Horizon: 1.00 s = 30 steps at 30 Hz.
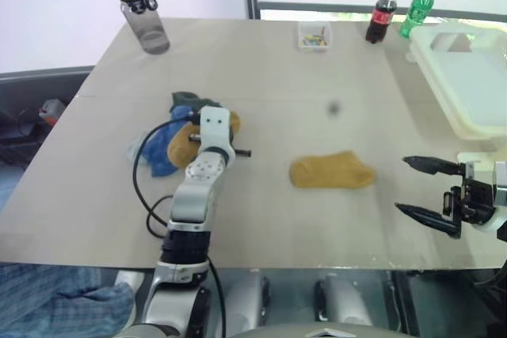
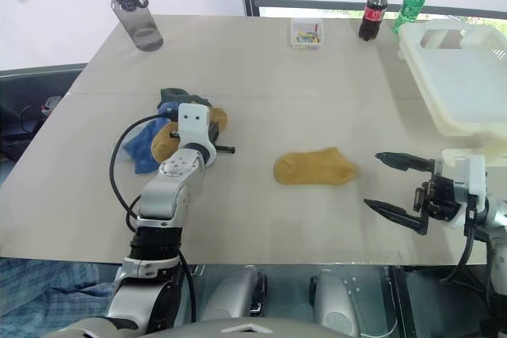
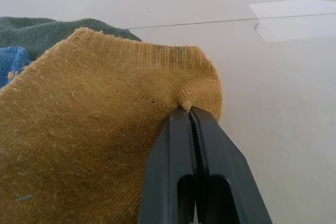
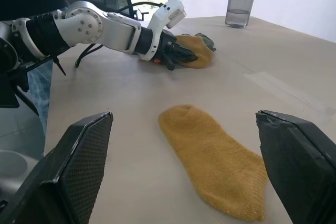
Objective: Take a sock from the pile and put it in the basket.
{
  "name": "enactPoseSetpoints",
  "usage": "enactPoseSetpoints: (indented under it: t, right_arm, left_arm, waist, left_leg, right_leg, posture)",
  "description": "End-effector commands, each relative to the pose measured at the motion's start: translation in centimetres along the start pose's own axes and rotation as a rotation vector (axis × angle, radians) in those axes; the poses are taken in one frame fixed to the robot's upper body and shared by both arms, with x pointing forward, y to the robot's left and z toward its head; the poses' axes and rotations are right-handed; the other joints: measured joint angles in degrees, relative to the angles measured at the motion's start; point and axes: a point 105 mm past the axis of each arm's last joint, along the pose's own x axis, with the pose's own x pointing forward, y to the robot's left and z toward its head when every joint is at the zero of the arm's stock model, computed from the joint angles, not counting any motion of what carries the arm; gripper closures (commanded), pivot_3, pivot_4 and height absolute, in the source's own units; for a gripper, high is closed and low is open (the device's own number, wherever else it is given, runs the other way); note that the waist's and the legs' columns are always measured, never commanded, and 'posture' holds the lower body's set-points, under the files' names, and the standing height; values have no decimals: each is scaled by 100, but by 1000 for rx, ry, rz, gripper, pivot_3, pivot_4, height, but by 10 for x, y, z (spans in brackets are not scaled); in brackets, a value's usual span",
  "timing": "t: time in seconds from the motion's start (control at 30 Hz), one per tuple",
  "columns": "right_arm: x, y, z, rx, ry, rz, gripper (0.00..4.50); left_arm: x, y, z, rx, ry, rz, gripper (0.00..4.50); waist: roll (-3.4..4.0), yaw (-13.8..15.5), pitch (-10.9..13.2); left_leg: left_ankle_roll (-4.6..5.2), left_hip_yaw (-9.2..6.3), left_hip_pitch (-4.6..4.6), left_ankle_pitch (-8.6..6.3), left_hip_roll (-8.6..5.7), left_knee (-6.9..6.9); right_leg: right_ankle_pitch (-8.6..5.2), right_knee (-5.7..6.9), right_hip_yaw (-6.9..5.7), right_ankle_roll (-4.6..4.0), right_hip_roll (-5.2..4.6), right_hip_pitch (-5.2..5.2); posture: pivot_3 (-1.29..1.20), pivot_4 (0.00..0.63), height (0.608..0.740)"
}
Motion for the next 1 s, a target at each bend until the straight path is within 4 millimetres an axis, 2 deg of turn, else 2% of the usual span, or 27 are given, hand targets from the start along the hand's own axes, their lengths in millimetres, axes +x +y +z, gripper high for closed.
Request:
enactPoseSetpoints:
  t: [0.03,0.2,0.43,0.5,0.63,0.77,0.97,1.0]
  right_arm:
    - [0,1,6,-32,-19,11,0]
    - [0,0,6,-32,-18,10,0]
    - [5,-2,9,-42,-23,11,0]
    - [6,-2,10,-44,-23,10,0]
    - [6,-4,11,-49,-23,5,0]
    - [7,-4,11,-53,-23,-2,0]
    - [6,-3,11,-60,-28,-17,0]
    - [5,-3,10,-61,-27,-20,0]
  left_arm:
    - [-3,-17,23,-8,-81,-78,4465]
    - [-5,-43,29,-5,-95,-193,4465]
    - [-1,-106,23,12,-32,-466,4465]
    - [1,-116,22,11,-22,-506,4465]
    - [3,-158,29,14,-21,-675,4465]
    - [1,-189,35,-8,-17,-790,4465]
    - [-8,-219,42,20,-51,-920,4465]
    - [-9,-221,43,21,-60,-927,4217]
  waist:
    - [0,2,0]
    - [0,3,0]
    - [0,0,0]
    - [0,-3,0]
    - [-2,1,2]
    - [-3,-4,2]
    - [-3,-26,2]
    - [-3,-24,2]
  left_leg:
    - [0,0,0,0,0,0]
    - [0,0,-1,0,0,0]
    - [0,2,0,0,-1,0]
    - [0,2,1,0,-4,1]
    - [1,4,-1,0,-4,1]
    - [2,6,-3,-1,-8,1]
    - [2,9,0,0,-5,0]
    - [2,8,1,0,-5,0]
  right_leg:
    - [0,0,0,0,0,0]
    - [0,0,0,0,0,0]
    - [0,1,0,0,3,0]
    - [0,1,-2,0,4,1]
    - [0,-1,-2,0,5,-1]
    - [0,-4,-2,1,3,0]
    - [-1,-2,1,1,7,-1]
    - [-1,-1,1,1,7,-2]
  posture:
    - [0,150,740]
    - [0,150,740]
    - [0,150,740]
    - [0,150,740]
    - [0,150,740]
    - [0,150,740]
    - [0,150,740]
    - [0,150,740]
